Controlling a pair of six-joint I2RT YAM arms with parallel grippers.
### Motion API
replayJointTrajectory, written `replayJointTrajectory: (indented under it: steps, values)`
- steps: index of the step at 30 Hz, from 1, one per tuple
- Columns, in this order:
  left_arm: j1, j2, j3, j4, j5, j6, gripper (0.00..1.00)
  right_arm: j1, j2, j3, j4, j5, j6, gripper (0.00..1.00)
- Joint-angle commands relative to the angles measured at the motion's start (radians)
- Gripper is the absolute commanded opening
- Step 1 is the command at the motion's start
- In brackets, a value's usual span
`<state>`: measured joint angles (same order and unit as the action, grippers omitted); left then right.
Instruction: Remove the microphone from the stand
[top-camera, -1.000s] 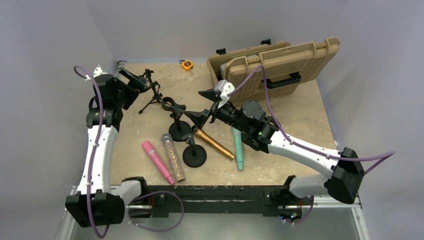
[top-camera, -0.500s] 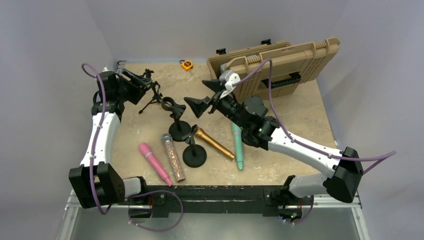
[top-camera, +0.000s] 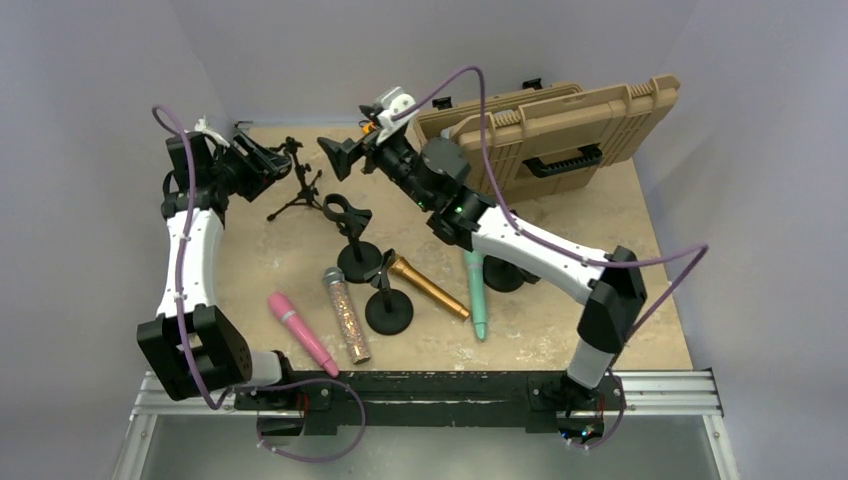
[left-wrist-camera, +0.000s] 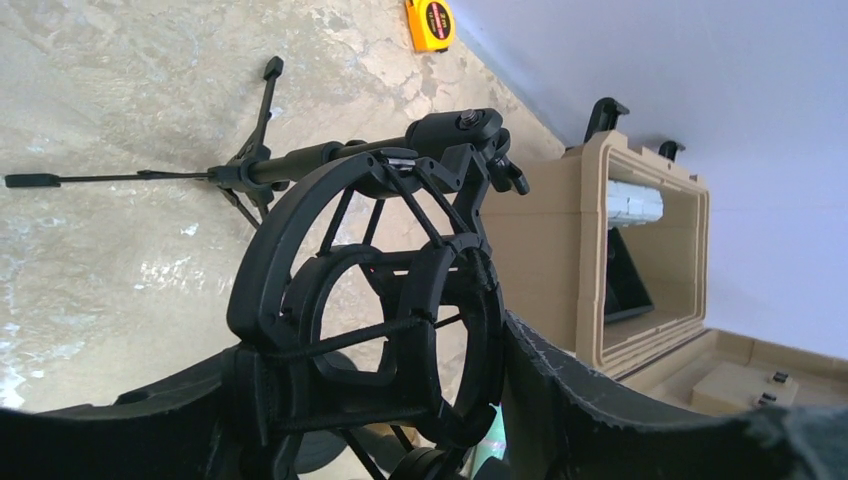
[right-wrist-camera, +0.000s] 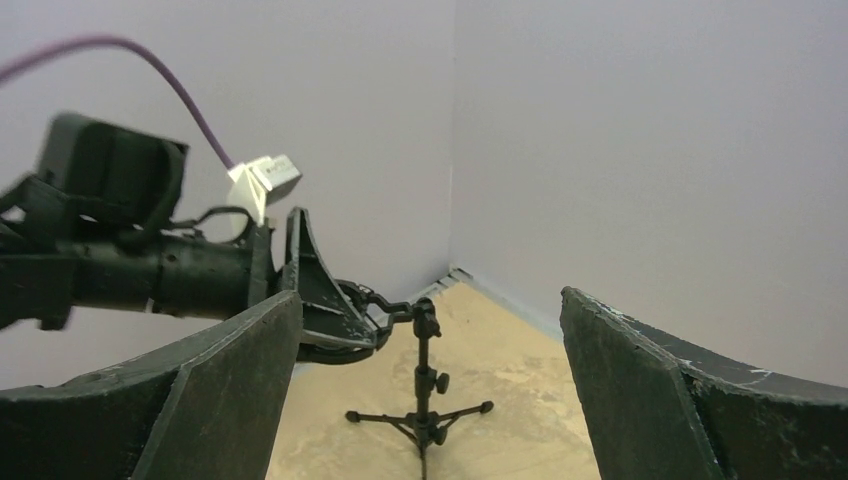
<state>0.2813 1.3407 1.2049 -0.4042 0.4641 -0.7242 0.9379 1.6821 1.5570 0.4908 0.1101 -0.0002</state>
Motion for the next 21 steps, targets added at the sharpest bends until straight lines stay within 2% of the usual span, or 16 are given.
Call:
replayJointTrajectory:
  steps: [1, 6, 12, 17, 19, 21]
  values:
    - [0.034, 0.029, 0.072, -0.021, 0.078, 0.158, 0.46, 0.007, 0.108, 0.155, -0.040, -0.061, -0.130, 0.98]
    - [0.049, 0.073, 0.075, -0.021, 0.113, 0.159, 0.45, 0.003, 0.231, 0.298, -0.076, -0.182, -0.273, 0.97]
    - [0.056, 0.015, 0.060, -0.003, 0.100, 0.183, 0.63, 0.002, 0.382, 0.514, -0.223, -0.149, -0.370, 0.96]
    - [0.054, -0.067, 0.050, 0.003, 0.044, 0.217, 0.78, 0.002, 0.368, 0.486, -0.188, -0.147, -0.345, 0.97]
    - [0.037, -0.092, 0.071, -0.040, -0.041, 0.229, 0.91, 0.000, 0.349, 0.462, -0.171, -0.145, -0.314, 0.97]
    - [-0.016, -0.109, 0.115, -0.122, -0.208, 0.249, 0.99, 0.000, 0.322, 0.429, -0.147, -0.139, -0.278, 0.97]
